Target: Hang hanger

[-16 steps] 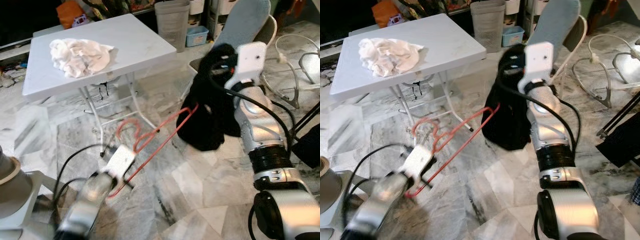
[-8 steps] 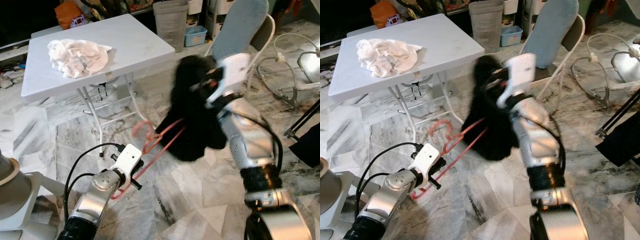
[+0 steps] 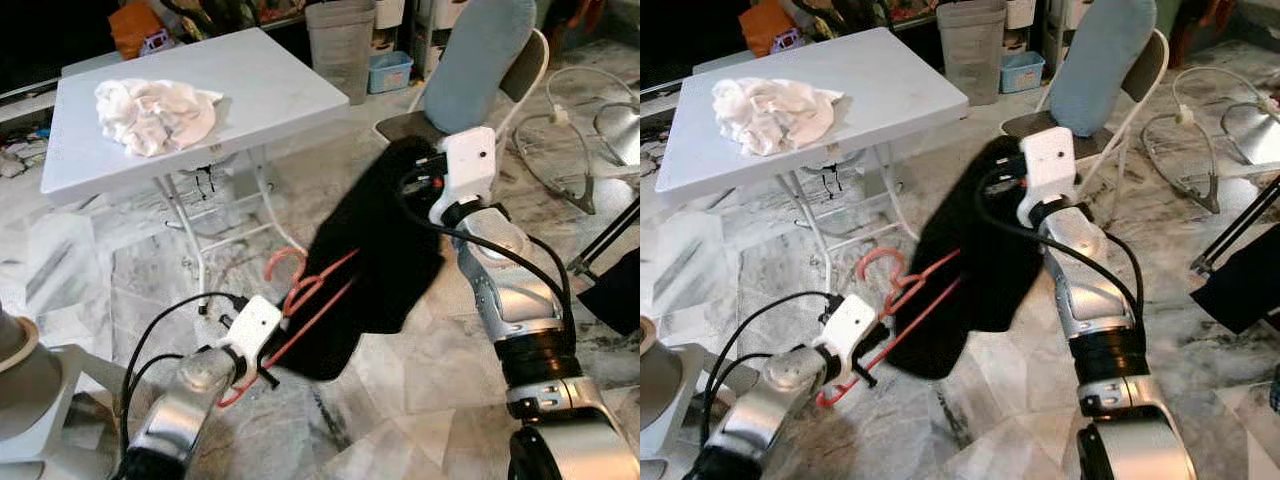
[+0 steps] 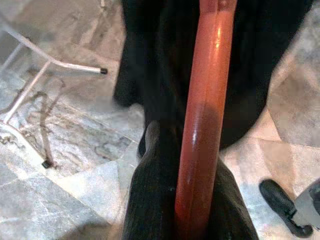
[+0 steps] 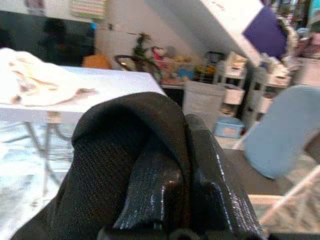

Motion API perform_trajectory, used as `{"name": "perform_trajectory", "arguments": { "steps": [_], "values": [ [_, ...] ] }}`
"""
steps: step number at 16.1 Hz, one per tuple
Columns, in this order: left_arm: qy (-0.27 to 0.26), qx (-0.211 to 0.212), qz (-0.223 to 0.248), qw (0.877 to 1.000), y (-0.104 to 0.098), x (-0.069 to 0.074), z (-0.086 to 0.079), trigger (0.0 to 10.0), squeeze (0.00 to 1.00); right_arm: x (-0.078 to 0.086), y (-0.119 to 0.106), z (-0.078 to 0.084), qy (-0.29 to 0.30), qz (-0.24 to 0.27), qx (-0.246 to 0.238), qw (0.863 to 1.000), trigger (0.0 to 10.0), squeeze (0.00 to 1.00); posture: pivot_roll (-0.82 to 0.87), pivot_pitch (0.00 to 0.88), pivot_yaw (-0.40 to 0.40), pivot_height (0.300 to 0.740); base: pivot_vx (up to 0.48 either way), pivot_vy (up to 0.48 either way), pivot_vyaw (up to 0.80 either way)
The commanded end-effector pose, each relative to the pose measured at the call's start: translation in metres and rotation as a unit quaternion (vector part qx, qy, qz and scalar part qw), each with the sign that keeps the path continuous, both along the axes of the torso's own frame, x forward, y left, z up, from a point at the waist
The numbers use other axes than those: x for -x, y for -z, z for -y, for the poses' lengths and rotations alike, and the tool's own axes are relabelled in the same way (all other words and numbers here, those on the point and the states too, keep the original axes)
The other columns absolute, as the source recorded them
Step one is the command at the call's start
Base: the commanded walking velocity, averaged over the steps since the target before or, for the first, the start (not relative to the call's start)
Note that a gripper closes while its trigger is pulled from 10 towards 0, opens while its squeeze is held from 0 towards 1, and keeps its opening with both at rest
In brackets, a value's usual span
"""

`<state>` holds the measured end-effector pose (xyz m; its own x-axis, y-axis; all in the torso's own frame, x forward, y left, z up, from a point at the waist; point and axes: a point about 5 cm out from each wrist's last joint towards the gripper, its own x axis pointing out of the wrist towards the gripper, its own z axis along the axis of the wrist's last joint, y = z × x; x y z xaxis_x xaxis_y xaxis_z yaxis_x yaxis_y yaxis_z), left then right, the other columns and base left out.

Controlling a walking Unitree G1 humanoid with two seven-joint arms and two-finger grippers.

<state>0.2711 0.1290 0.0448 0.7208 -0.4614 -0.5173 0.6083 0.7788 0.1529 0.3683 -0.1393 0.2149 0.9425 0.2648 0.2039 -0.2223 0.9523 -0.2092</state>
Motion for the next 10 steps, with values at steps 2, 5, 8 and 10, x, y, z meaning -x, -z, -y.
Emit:
{"name": "perform_trajectory", "arguments": {
  "steps": [2,5,8,10],
  "values": [
    [0.004,-0.012,0.001,1.000,-0.002,0.003,-0.005,0.0,0.00,-0.005,-0.011,-0.007,0.011,0.026,0.015,0.999,0.0,0.00,-0.11,0.044,0.093,0.740,0.000,0.000,0.00],
    [0.005,-0.023,-0.009,1.000,0.001,0.005,-0.008,0.0,0.00,-0.013,-0.008,-0.010,0.041,0.038,0.048,0.997,0.0,0.00,-0.11,0.039,0.085,0.740,0.000,0.000,0.00],
    [0.024,-0.034,-0.021,0.999,0.004,0.008,-0.006,0.0,0.00,-0.016,-0.013,-0.019,0.039,0.066,0.077,0.994,0.0,0.00,-0.11,0.037,0.087,0.740,0.000,0.000,0.00],
    [0.029,-0.034,-0.018,0.999,0.002,0.008,-0.004,0.0,0.00,-0.018,-0.009,-0.020,0.045,0.065,0.095,0.992,0.0,0.00,-0.10,0.035,0.085,0.740,0.000,0.000,0.00]
  ]
}}
